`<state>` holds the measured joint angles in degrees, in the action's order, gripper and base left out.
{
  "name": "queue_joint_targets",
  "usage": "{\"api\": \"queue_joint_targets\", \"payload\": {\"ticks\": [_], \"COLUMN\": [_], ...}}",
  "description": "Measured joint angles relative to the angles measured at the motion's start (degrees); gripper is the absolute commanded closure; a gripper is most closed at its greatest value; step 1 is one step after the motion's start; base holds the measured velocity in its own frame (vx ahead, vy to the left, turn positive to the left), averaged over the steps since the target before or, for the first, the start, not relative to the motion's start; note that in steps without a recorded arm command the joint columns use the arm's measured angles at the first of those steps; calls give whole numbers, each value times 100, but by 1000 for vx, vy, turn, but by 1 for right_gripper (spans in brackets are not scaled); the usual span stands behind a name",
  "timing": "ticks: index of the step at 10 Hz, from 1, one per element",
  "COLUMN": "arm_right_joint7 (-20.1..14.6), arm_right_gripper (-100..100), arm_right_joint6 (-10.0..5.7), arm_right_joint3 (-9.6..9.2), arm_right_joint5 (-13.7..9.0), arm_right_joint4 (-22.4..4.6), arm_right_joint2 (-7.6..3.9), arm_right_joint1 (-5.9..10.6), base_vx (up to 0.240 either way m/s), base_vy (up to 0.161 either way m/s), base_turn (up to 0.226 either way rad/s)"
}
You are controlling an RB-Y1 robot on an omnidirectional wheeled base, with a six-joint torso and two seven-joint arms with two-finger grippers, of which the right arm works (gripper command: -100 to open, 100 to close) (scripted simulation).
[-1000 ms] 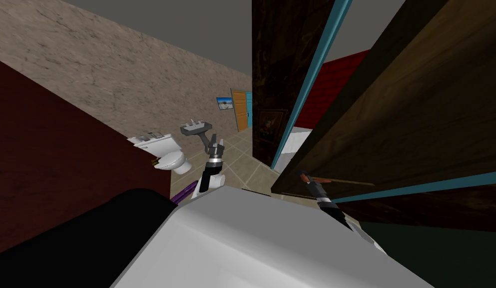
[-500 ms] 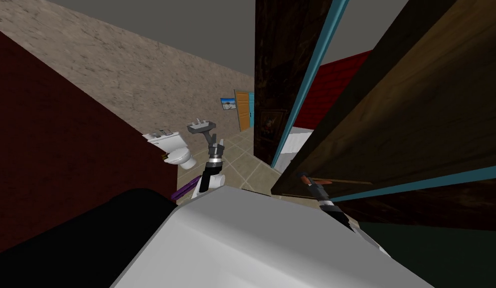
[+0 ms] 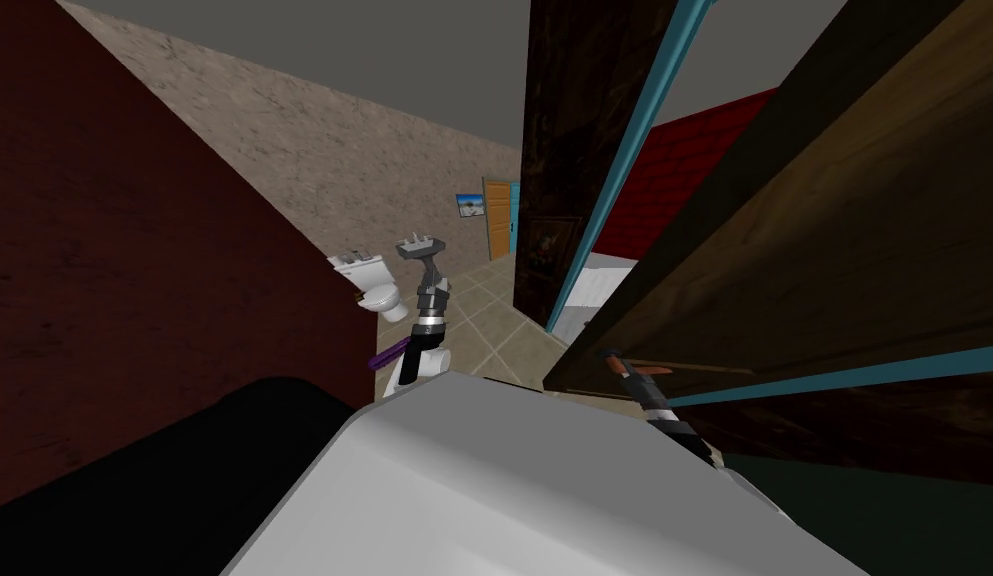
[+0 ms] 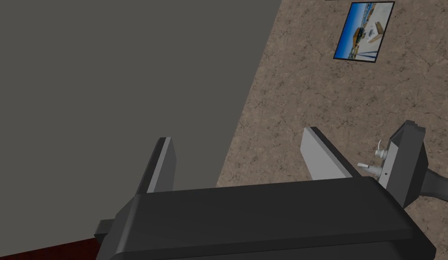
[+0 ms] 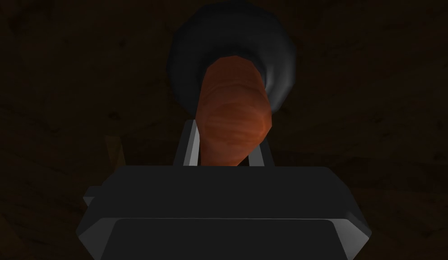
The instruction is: Pull the door open
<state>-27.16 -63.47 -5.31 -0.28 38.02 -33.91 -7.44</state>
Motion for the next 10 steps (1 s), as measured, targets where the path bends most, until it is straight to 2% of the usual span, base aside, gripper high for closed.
{"api": "queue_joint_targets", "payload": {"ticks": [2, 4, 6, 10], "arm_right_joint7": [-43, -61, -75, -105], "arm_right_gripper": [100, 100, 100, 100], "arm_right_joint6": [-162, -223, -289, -439], "arm_right_joint3": [-21, -14, -27, -27], "arm_right_joint5": [9, 2, 8, -6], "arm_right_joint4": [-90, 4, -75, -169], "arm_right_joint2": [-41, -87, -88, -133], "arm_right_joint1": [-52, -191, -179, -200], "base_vx": [-191, -179, -84, -207], "base_vy": [-86, -69, -41, -86], "base_turn": [177, 115, 75, 199]}}
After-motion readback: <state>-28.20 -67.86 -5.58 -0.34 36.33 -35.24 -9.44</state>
